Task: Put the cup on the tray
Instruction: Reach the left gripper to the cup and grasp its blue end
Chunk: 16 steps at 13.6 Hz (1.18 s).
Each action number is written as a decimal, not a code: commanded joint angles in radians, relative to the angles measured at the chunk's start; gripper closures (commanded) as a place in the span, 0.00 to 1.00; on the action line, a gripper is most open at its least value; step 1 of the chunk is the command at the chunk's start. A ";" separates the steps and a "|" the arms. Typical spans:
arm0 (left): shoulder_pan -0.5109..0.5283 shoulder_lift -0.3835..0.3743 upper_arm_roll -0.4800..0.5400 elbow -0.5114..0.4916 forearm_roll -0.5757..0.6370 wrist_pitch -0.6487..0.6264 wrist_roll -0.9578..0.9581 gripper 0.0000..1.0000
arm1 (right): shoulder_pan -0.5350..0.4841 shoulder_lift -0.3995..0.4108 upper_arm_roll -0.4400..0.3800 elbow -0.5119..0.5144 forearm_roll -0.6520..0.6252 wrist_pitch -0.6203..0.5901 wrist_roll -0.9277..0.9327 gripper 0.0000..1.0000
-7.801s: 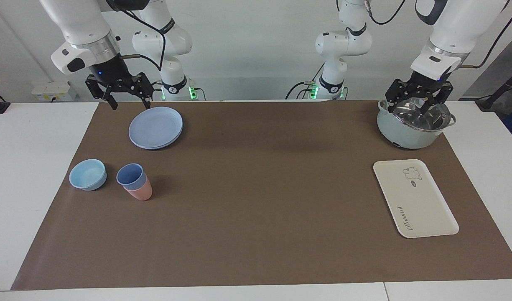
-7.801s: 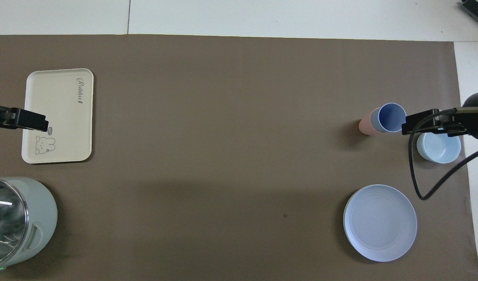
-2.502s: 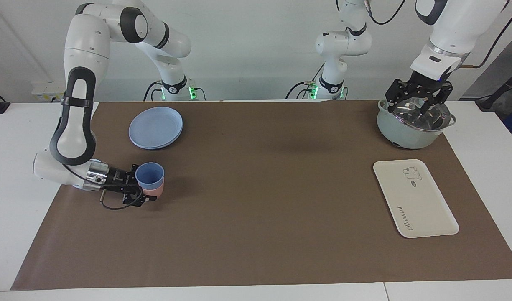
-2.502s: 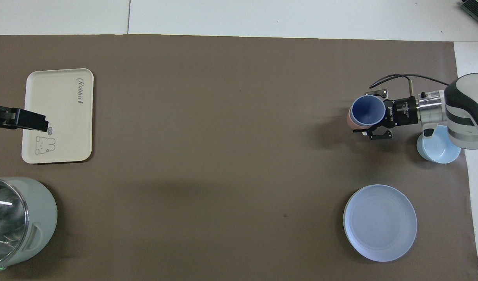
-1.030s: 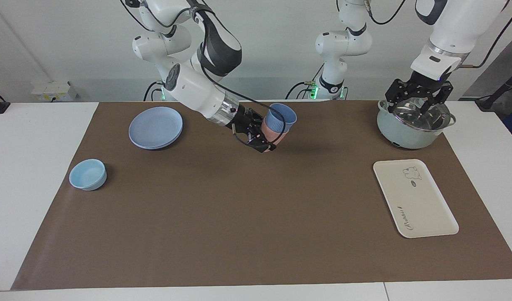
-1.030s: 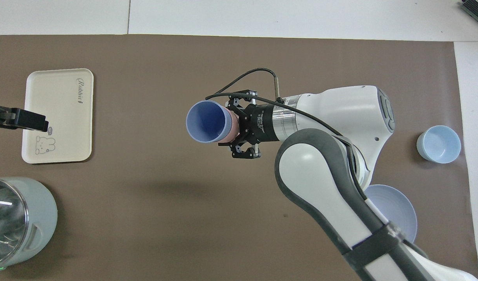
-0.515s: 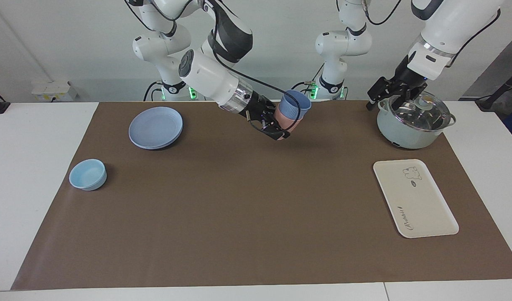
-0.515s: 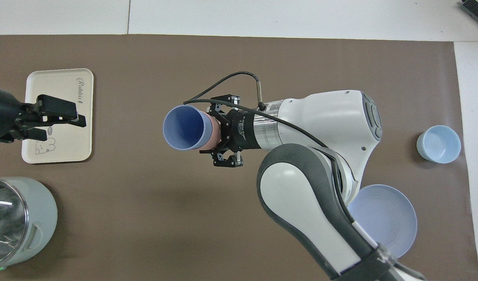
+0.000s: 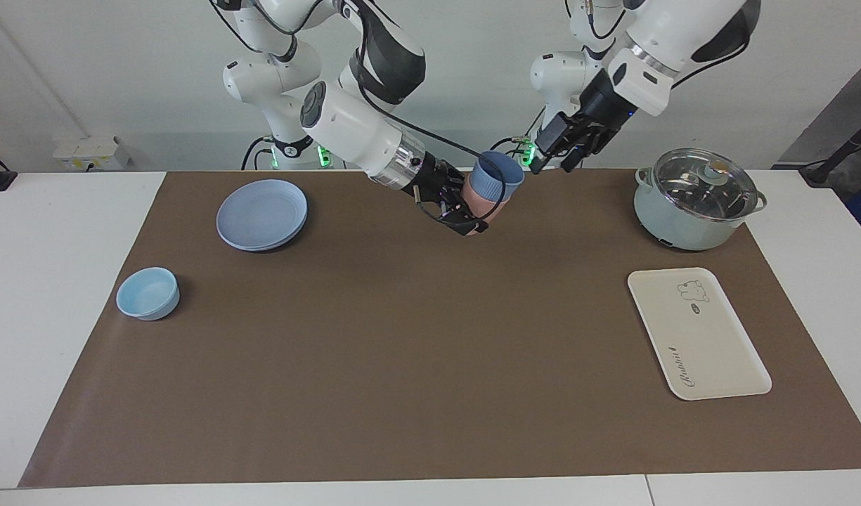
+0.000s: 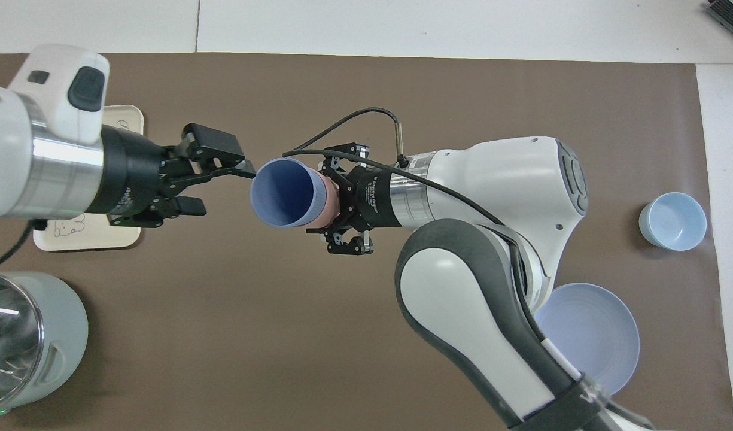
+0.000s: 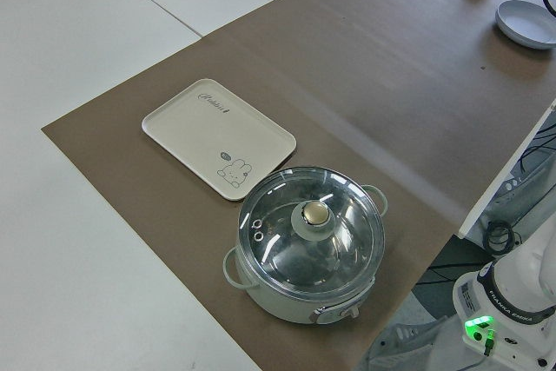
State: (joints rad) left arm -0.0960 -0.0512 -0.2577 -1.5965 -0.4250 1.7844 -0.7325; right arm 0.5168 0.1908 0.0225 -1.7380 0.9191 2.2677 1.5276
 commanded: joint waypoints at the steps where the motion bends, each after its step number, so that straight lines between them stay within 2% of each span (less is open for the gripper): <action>1: -0.059 -0.022 0.006 -0.046 -0.006 0.076 -0.056 0.21 | 0.002 0.006 0.001 0.015 -0.023 0.012 0.034 1.00; 3: -0.079 -0.058 0.006 -0.135 0.003 0.137 -0.054 0.31 | 0.002 0.006 0.001 0.015 -0.023 0.012 0.032 1.00; 4: -0.080 -0.074 0.006 -0.173 0.018 0.151 -0.048 0.31 | 0.002 0.006 0.001 0.015 -0.025 0.013 0.032 1.00; 6: -0.079 -0.076 0.006 -0.174 0.055 0.144 -0.050 0.31 | 0.003 0.006 0.001 0.015 -0.025 0.013 0.032 1.00; 7: -0.080 -0.078 0.006 -0.177 0.055 0.148 -0.054 0.41 | 0.002 0.006 0.001 0.015 -0.025 0.013 0.032 1.00; 8: -0.082 -0.079 0.005 -0.181 0.055 0.150 -0.056 0.74 | 0.003 0.006 0.001 0.017 -0.025 0.015 0.032 1.00; 9: -0.089 -0.079 0.005 -0.181 0.057 0.153 -0.056 1.00 | 0.003 0.006 0.001 0.015 -0.031 0.015 0.032 1.00; 13: -0.087 -0.067 0.008 -0.148 0.058 0.129 -0.059 1.00 | 0.003 0.006 0.001 0.017 -0.035 0.015 0.032 1.00; 16: -0.073 -0.024 0.011 -0.006 0.071 -0.001 -0.064 1.00 | 0.002 0.006 0.001 0.017 -0.035 0.015 0.028 1.00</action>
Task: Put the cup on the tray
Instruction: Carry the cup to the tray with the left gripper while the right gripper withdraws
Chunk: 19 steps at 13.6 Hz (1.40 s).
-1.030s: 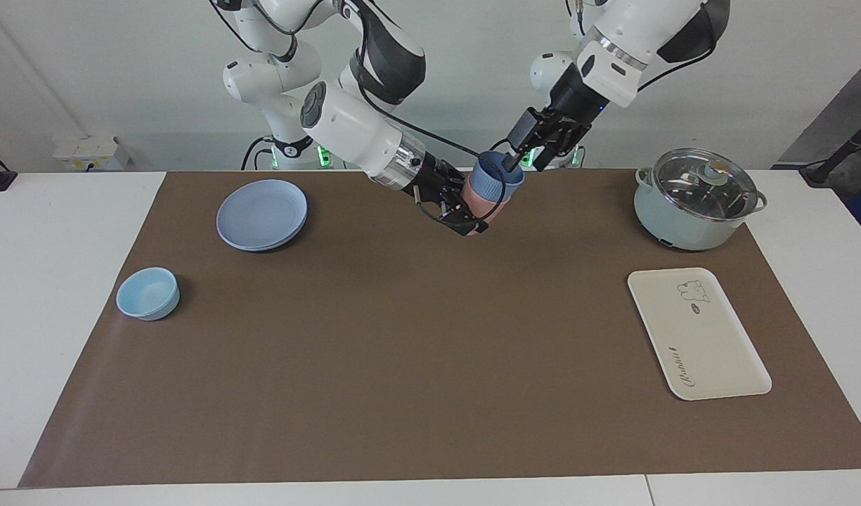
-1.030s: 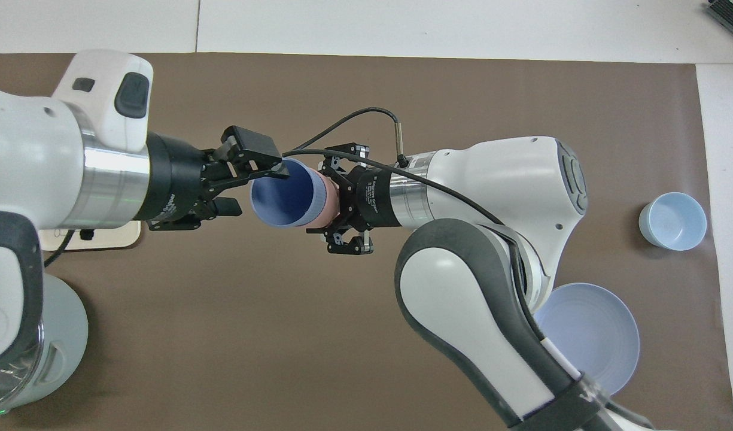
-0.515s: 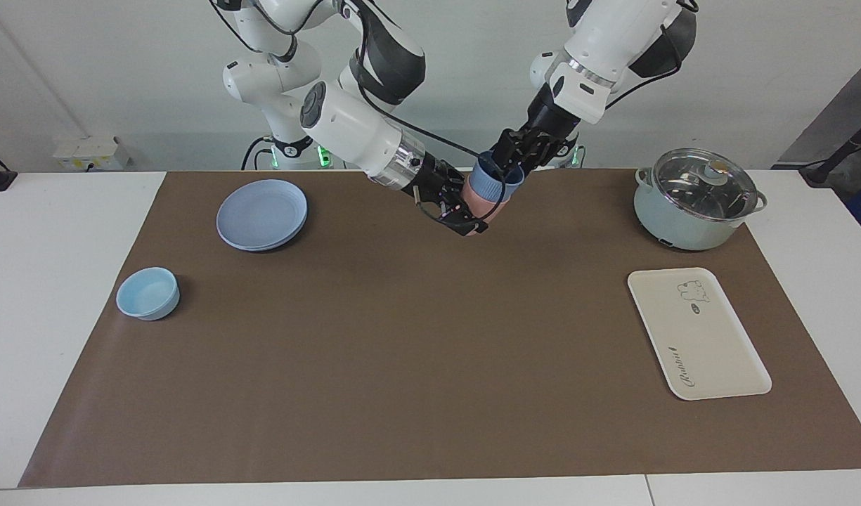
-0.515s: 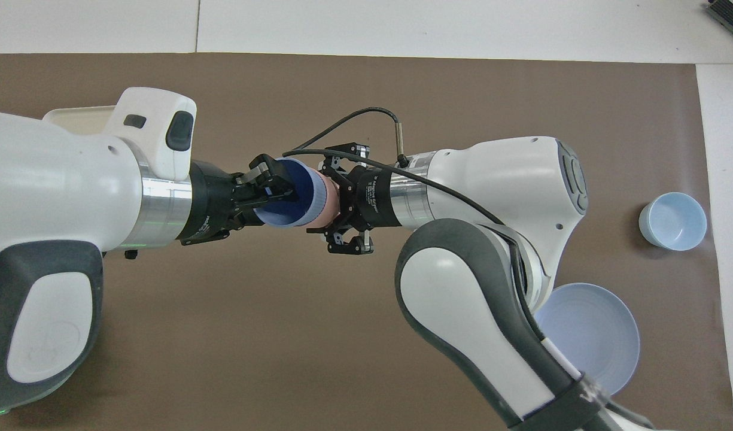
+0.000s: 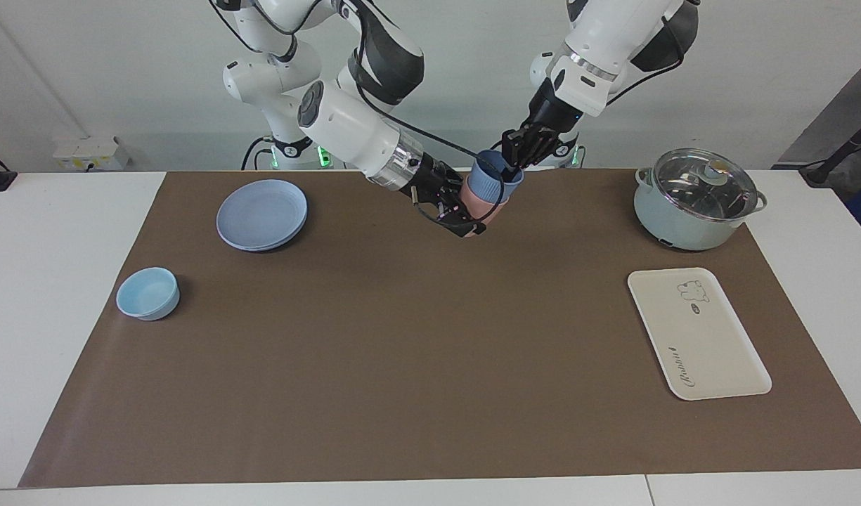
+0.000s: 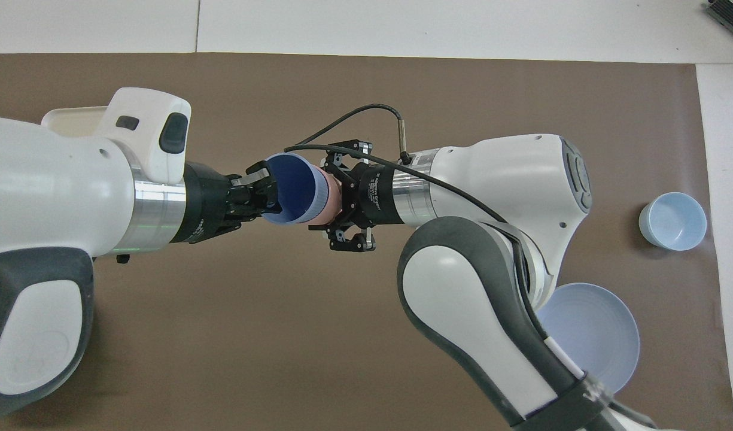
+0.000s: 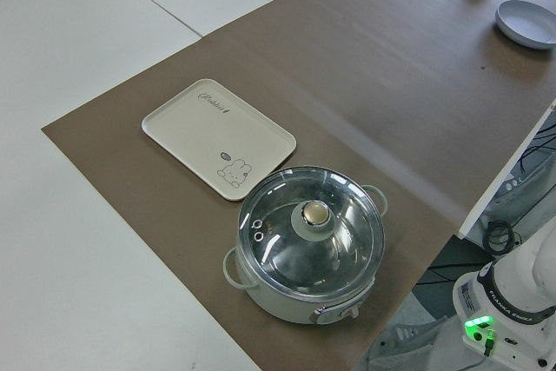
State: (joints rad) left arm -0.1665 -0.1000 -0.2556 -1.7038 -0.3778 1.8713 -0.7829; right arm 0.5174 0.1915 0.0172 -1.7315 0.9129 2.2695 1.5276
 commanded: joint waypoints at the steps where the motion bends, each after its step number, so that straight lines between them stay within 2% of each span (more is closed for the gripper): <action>1: -0.002 0.038 0.009 0.151 0.037 -0.130 -0.033 1.00 | -0.004 0.006 0.006 0.009 -0.029 0.013 0.023 1.00; 3: -0.002 0.042 0.018 0.206 0.039 -0.182 -0.044 1.00 | -0.016 0.006 0.003 0.004 -0.029 0.011 0.017 1.00; 6: 0.070 0.026 0.025 0.213 0.092 -0.198 -0.015 1.00 | -0.063 0.005 0.003 -0.003 -0.028 -0.008 0.014 1.00; 9: 0.189 0.006 0.041 0.156 0.132 -0.201 0.208 1.00 | -0.143 0.002 0.003 -0.029 -0.013 -0.031 -0.012 1.00; 12: 0.358 -0.001 0.045 0.051 0.138 -0.179 0.471 1.00 | -0.242 0.008 0.003 -0.103 0.039 -0.056 -0.154 1.00; 15: 0.494 0.019 0.044 -0.066 0.165 -0.048 0.681 1.00 | -0.371 0.029 0.003 -0.172 0.162 -0.097 -0.406 1.00; 17: 0.544 0.077 0.044 -0.126 0.165 0.081 0.760 1.00 | -0.469 0.071 0.003 -0.175 0.192 -0.165 -0.478 1.00; 19: 0.593 0.179 0.044 -0.125 0.166 0.182 0.847 1.00 | -0.561 0.126 0.003 -0.162 0.208 -0.250 -0.506 1.00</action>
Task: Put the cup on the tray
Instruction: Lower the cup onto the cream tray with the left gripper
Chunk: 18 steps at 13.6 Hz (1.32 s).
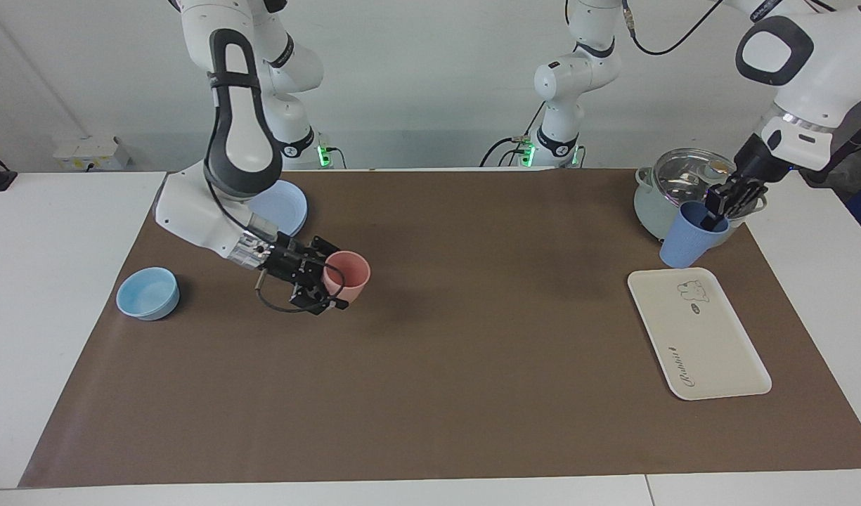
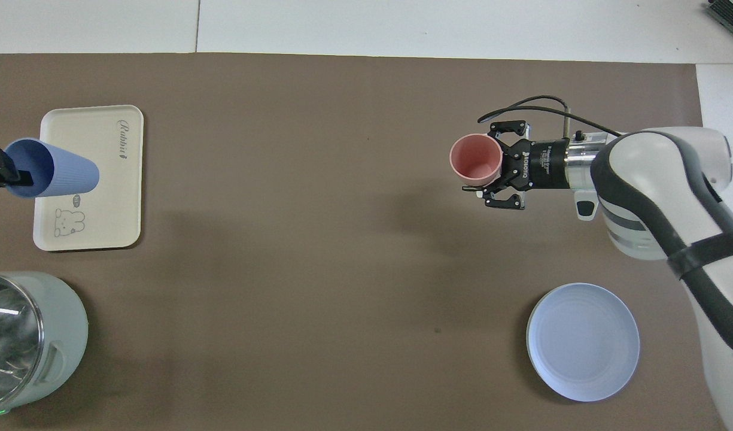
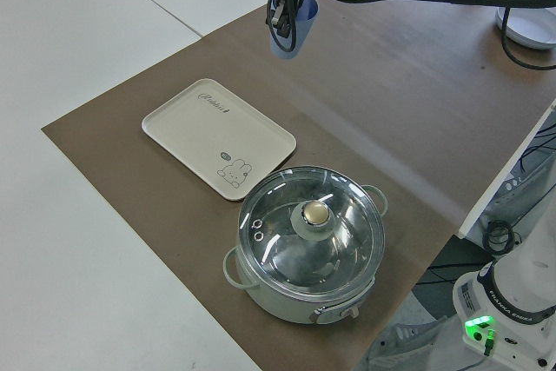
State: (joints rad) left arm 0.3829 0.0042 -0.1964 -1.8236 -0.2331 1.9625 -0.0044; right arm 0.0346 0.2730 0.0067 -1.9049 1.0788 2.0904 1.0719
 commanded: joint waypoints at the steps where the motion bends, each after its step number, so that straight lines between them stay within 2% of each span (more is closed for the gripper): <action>1: 0.071 0.118 -0.015 -0.008 0.021 0.137 0.113 1.00 | -0.114 0.066 0.013 0.021 0.073 -0.122 -0.116 1.00; 5: 0.129 0.178 -0.017 -0.138 0.020 0.375 0.233 1.00 | -0.218 0.120 0.012 0.021 0.064 -0.200 -0.265 1.00; 7: 0.122 0.203 -0.017 -0.141 0.015 0.400 0.239 1.00 | -0.260 0.144 0.012 0.021 0.059 -0.246 -0.322 1.00; 10: 0.117 0.200 -0.018 -0.202 0.014 0.462 0.244 1.00 | -0.309 0.175 0.010 0.018 0.056 -0.274 -0.386 1.00; 11: 0.116 0.197 -0.018 -0.218 0.014 0.476 0.244 0.83 | -0.315 0.184 0.010 0.021 0.053 -0.282 -0.388 1.00; 12: 0.116 0.197 -0.018 -0.217 0.014 0.480 0.244 0.18 | -0.320 0.192 0.010 0.023 0.046 -0.289 -0.408 1.00; 13: 0.116 0.200 -0.018 -0.209 0.015 0.478 0.245 0.00 | -0.329 0.196 0.010 0.023 0.043 -0.291 -0.429 1.00; 15: 0.114 0.195 -0.017 -0.157 0.017 0.425 0.286 0.00 | -0.341 0.218 0.010 0.023 0.036 -0.293 -0.464 1.00; 17: 0.097 0.172 -0.018 -0.059 0.044 0.269 0.303 0.00 | -0.346 0.224 0.012 0.023 0.021 -0.293 -0.484 1.00; 18: 0.084 0.169 -0.018 -0.011 0.110 0.190 0.303 0.00 | -0.346 0.224 0.010 0.021 0.021 -0.291 -0.486 1.00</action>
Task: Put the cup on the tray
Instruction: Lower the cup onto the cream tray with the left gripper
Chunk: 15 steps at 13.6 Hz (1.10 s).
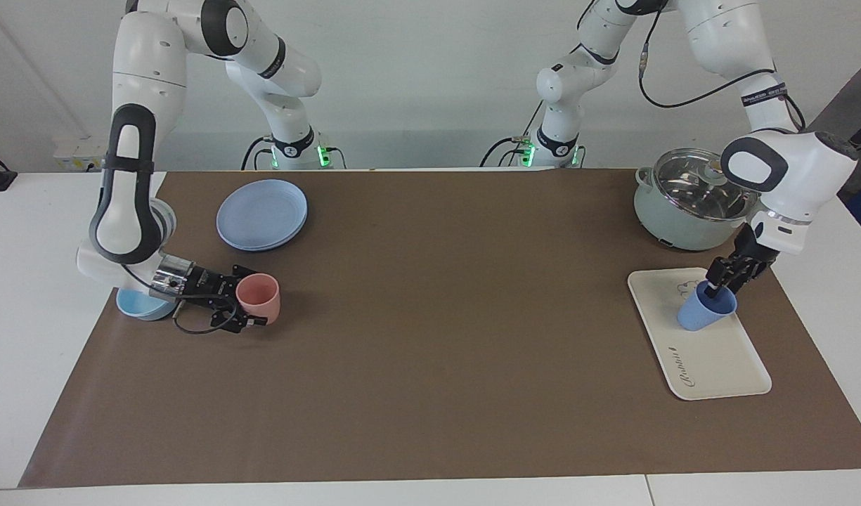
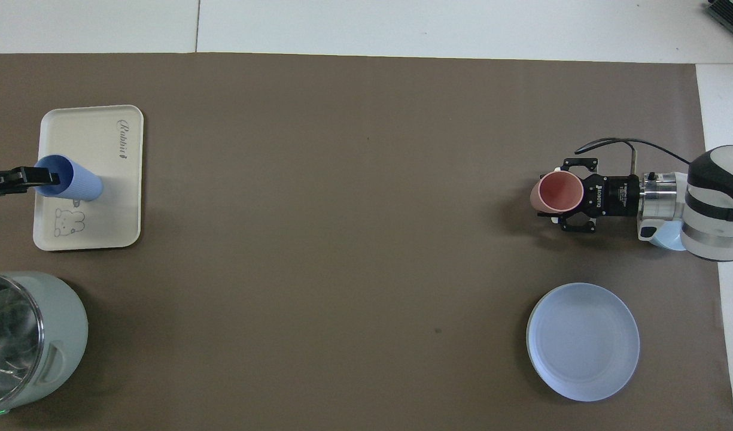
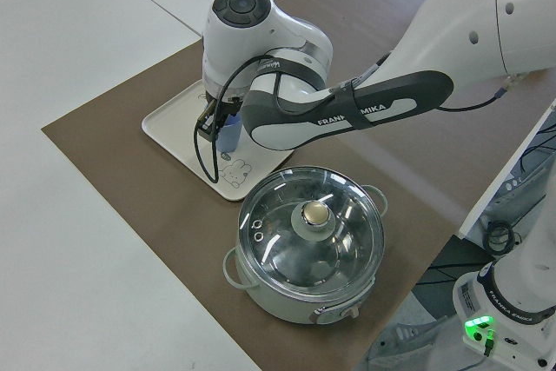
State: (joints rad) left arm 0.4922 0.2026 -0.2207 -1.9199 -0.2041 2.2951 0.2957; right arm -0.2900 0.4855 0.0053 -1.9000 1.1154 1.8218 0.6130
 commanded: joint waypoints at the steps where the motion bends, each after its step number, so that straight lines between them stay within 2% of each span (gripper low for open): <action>1: -0.046 -0.035 -0.002 0.138 0.144 -0.217 0.003 0.00 | -0.021 0.015 0.012 0.018 -0.020 -0.024 -0.038 1.00; 4: -0.145 -0.066 0.001 0.240 0.250 -0.382 -0.001 0.00 | -0.023 0.018 0.012 0.015 -0.028 -0.022 -0.065 1.00; 6: -0.208 -0.119 0.000 0.245 0.304 -0.459 -0.013 0.00 | -0.021 0.015 0.010 0.004 -0.028 -0.012 -0.105 1.00; 8: -0.250 -0.173 -0.005 0.243 0.299 -0.538 -0.111 0.00 | -0.023 0.015 0.009 0.003 -0.029 -0.009 -0.105 0.50; 9: -0.282 -0.196 -0.006 0.233 0.298 -0.571 -0.168 0.00 | -0.023 0.013 0.007 -0.001 -0.029 -0.009 -0.111 0.31; 11: -0.323 -0.216 -0.006 0.208 0.296 -0.605 -0.237 0.00 | -0.027 0.013 0.005 0.001 -0.029 -0.010 -0.111 0.23; 12: -0.325 -0.216 -0.006 0.211 0.293 -0.611 -0.247 0.00 | -0.028 0.013 0.002 0.001 -0.031 -0.010 -0.110 0.22; 13: -0.320 -0.216 -0.005 0.222 0.267 -0.638 -0.248 0.00 | -0.024 0.010 0.001 0.001 -0.040 -0.001 -0.113 0.00; 15: -0.308 -0.222 0.007 0.223 0.209 -0.654 -0.251 0.00 | -0.024 0.004 0.002 0.003 -0.081 0.022 -0.113 0.00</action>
State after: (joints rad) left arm 0.1757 0.0015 -0.2313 -1.6827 0.0449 1.6641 0.0523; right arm -0.3037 0.4959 0.0015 -1.9000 1.0715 1.8297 0.5286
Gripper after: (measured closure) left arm 0.000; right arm 0.101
